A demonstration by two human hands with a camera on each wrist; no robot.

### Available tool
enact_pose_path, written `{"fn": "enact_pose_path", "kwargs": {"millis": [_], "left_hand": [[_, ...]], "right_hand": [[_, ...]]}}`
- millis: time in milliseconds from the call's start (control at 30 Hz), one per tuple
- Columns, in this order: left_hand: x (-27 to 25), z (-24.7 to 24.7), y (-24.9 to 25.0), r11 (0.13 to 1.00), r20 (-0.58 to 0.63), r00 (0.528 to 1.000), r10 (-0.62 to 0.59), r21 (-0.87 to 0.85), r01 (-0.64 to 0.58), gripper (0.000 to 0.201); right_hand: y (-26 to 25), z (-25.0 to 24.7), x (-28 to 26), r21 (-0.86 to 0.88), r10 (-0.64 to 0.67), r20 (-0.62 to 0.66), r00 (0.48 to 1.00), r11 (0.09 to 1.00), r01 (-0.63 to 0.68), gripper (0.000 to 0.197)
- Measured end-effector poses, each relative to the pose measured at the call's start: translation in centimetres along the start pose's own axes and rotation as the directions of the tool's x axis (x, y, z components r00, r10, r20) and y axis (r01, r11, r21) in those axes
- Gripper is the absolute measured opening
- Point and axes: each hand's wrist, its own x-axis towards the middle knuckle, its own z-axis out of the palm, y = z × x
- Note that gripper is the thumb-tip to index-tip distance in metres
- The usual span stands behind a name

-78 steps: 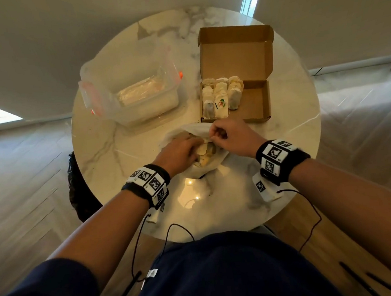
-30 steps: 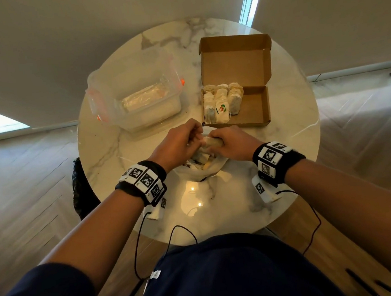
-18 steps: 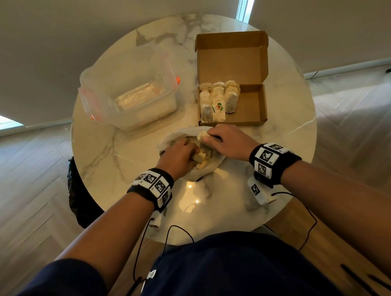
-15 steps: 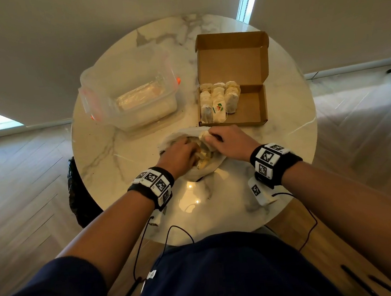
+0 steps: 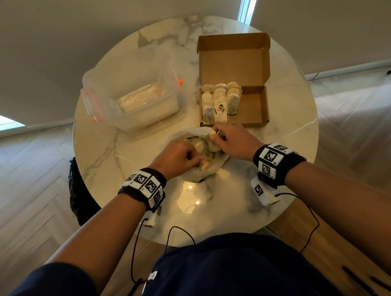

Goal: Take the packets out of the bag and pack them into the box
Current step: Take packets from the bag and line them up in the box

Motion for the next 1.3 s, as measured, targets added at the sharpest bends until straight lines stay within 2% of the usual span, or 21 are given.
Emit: {"fn": "enact_pose_path", "kwargs": {"millis": [167, 333, 400, 533, 633, 767, 933, 1167, 1300], "left_hand": [[0.3, 0.7, -0.1, 0.998, -0.099, 0.994, -0.04, -0.043, 0.036, 0.014], [1.2, 1.2, 0.0, 0.986, -0.143, 0.977, -0.156, -0.073, 0.147, 0.038], [1.4, 1.1, 0.3, 0.982, -0.128, 0.976, -0.176, -0.096, 0.164, 0.035], [1.3, 0.2, 0.8, 0.993, -0.052, 0.992, -0.116, -0.039, 0.114, 0.018], [1.1, -1.4, 1.5, 0.997, -0.008, 1.0, 0.005, -0.071, -0.006, 0.015], [0.8, -3.4, 2.0, 0.984, -0.06, 0.987, 0.151, -0.087, -0.156, 0.017], [1.2, -4.2, 2.1, 0.979, -0.231, 0.965, 0.12, -0.136, -0.154, 0.013], [1.2, -3.9, 2.7, 0.984, -0.268, 0.962, 0.058, -0.146, -0.1, 0.012], [1.5, -3.6, 2.9, 0.983, -0.282, 0.959, 0.033, -0.162, -0.082, 0.01]], "right_hand": [[0.2, 0.1, -0.2, 0.0, 0.002, -0.013, 1.0, 1.0, -0.002, 0.016], [0.1, 0.0, -0.3, 0.011, -0.006, -0.016, 1.0, 1.0, 0.006, 0.012], [0.0, -0.1, -0.4, 0.018, -0.021, -0.014, 1.0, 1.0, 0.021, 0.012], [-0.4, -0.7, -0.4, 0.01, -0.055, -0.057, 0.997, 0.998, 0.056, 0.013], [-0.5, -1.1, 0.1, -0.021, -0.078, -0.12, 0.99, 0.997, 0.076, 0.012], [-0.9, -1.6, 0.4, -0.003, -0.071, -0.118, 0.99, 0.997, 0.072, 0.013], [-1.2, -1.5, 0.3, 0.063, -0.061, -0.05, 0.997, 0.996, 0.064, 0.022], [-1.5, -1.5, -0.3, 0.152, -0.045, -0.009, 0.999, 0.987, 0.045, 0.018], [-1.5, -1.7, -0.8, 0.176, -0.034, 0.04, 0.999, 0.984, 0.027, 0.027]]}}
